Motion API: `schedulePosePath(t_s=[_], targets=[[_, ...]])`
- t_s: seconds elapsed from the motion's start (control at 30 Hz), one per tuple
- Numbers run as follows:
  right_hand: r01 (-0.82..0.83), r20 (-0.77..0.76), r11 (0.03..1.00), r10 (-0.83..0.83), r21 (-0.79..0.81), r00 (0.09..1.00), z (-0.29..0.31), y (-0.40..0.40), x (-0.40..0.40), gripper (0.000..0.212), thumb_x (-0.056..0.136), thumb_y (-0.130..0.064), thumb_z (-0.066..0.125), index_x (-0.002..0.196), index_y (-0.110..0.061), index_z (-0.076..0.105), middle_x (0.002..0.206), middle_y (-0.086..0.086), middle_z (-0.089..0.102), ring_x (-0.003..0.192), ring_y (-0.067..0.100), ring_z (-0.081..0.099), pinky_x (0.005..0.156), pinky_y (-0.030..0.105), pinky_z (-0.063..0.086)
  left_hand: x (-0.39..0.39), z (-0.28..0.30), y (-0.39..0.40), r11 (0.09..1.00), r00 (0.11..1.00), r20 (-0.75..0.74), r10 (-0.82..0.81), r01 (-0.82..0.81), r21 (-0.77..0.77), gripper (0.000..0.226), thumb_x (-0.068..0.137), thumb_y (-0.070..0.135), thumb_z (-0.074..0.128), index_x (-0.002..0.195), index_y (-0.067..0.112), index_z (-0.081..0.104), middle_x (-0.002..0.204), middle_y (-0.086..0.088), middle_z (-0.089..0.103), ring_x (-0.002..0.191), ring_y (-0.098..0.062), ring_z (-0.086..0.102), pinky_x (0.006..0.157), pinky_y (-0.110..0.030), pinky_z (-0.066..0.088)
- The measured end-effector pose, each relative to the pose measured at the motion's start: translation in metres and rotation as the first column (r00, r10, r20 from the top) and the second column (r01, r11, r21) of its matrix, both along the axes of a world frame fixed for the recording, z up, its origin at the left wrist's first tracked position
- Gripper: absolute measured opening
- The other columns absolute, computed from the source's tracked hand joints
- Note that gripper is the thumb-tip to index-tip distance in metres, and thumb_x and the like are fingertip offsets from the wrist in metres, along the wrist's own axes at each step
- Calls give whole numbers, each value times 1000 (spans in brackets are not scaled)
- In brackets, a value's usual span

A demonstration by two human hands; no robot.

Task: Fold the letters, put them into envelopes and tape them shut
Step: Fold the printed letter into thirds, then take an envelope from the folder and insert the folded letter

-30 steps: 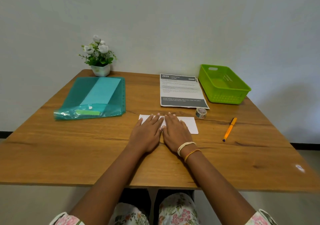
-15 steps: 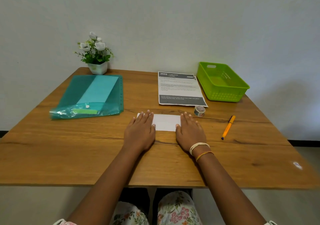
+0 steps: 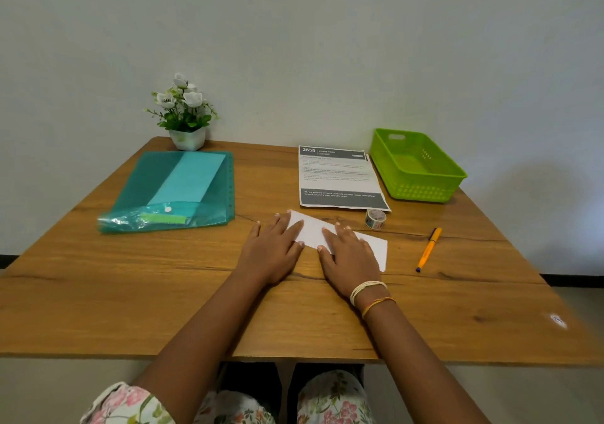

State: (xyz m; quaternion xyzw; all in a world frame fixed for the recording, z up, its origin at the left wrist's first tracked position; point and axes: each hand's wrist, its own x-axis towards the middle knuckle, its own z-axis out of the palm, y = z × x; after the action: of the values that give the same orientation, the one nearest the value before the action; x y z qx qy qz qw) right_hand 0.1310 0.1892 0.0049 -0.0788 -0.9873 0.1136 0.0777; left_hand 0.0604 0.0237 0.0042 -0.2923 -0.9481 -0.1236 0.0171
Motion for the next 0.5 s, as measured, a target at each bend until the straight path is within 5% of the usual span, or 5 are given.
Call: schedulePosePath(t_s=[0.3, 0.5], targets=[[116, -8, 993, -116, -6, 993, 3, 0, -1, 53, 99, -44, 29, 148, -22, 29, 158, 5, 21, 146, 22, 14, 118, 43, 16, 9, 3, -13, 993, 1000, 13, 18, -20, 119, 50, 100, 45, 34, 149, 33, 31, 160, 4, 21, 147, -13, 14, 120, -40, 10], [-90, -185, 986, 64, -137, 981, 7, -42, -13, 47, 96, -37, 44, 139, -17, 43, 146, 4, 43, 137, 19, 34, 114, 35, 26, 19, 4, -49, 947, 991, -13, 131, -121, 299, 50, 95, 35, 52, 143, 27, 43, 148, 2, 44, 135, -15, 40, 110, -35, 32]])
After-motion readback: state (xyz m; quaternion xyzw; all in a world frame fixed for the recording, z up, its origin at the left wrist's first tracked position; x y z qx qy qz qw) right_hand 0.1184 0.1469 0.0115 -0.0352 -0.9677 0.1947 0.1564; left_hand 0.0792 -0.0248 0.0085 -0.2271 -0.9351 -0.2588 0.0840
